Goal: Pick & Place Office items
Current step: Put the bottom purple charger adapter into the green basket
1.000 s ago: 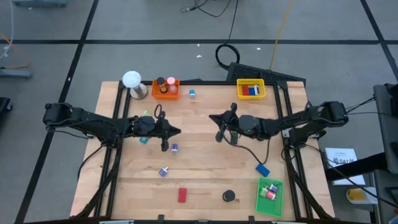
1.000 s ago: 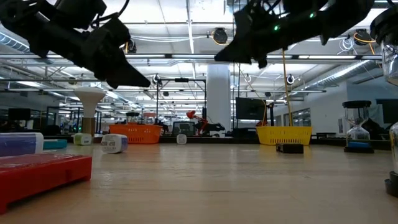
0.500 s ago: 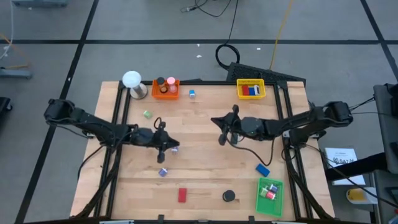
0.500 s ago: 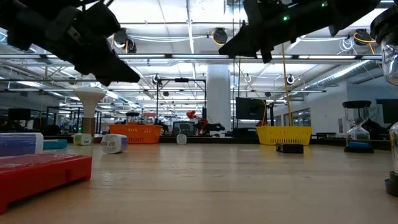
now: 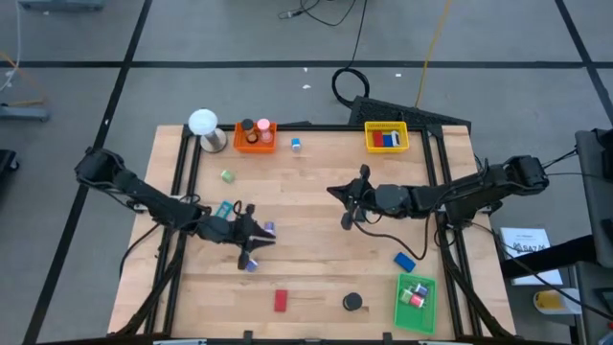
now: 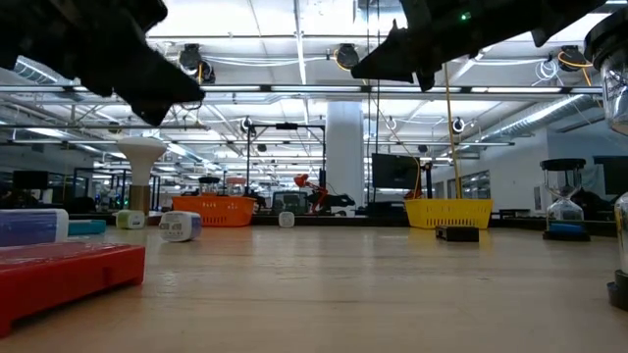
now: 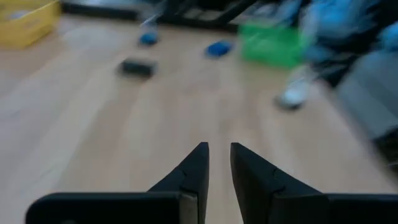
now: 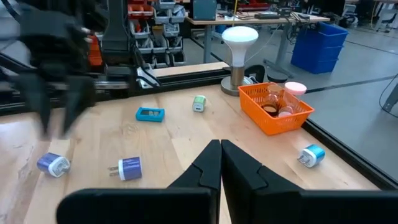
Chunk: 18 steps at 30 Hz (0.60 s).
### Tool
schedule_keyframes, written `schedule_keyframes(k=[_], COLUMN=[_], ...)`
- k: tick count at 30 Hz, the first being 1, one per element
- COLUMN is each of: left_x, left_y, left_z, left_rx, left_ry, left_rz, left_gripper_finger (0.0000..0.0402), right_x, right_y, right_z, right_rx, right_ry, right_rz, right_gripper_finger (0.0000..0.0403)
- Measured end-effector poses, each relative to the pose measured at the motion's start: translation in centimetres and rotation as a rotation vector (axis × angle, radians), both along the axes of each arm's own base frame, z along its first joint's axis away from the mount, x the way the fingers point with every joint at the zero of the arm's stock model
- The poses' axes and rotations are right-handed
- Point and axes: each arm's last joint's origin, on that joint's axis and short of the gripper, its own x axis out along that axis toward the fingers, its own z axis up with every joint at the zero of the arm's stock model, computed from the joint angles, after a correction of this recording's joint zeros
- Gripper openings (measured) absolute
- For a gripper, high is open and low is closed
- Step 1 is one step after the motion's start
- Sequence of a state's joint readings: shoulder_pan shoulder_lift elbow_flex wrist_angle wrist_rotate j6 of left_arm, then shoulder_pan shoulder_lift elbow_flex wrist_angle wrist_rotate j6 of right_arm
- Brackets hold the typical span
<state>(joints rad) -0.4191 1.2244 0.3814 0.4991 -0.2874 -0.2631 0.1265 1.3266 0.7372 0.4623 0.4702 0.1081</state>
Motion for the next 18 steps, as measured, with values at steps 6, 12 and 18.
schedule_keyframes(k=[6, 12, 18], left_x=[0.8, 1.2, 2.6], left_y=[-0.6, -2.0, -3.2], left_z=[-0.4, 0.9, 3.1], left_rx=[-0.032, 0.126, 0.136], left_ry=[0.024, 0.090, 0.065], left_rz=[-0.038, 0.060, -0.028], left_gripper_finger=[0.0067, 0.0067, 0.0067], right_x=[-0.1, -0.1, -0.1], right_y=[0.0, 0.0, 0.0], right_z=[-0.3, -0.3, -0.3], right_rx=[-0.001, -0.001, -0.001], right_ry=[0.031, 0.032, 0.032], right_rz=[0.002, 0.001, 0.001], right_gripper_finger=[0.0004, 0.0004, 0.0004])
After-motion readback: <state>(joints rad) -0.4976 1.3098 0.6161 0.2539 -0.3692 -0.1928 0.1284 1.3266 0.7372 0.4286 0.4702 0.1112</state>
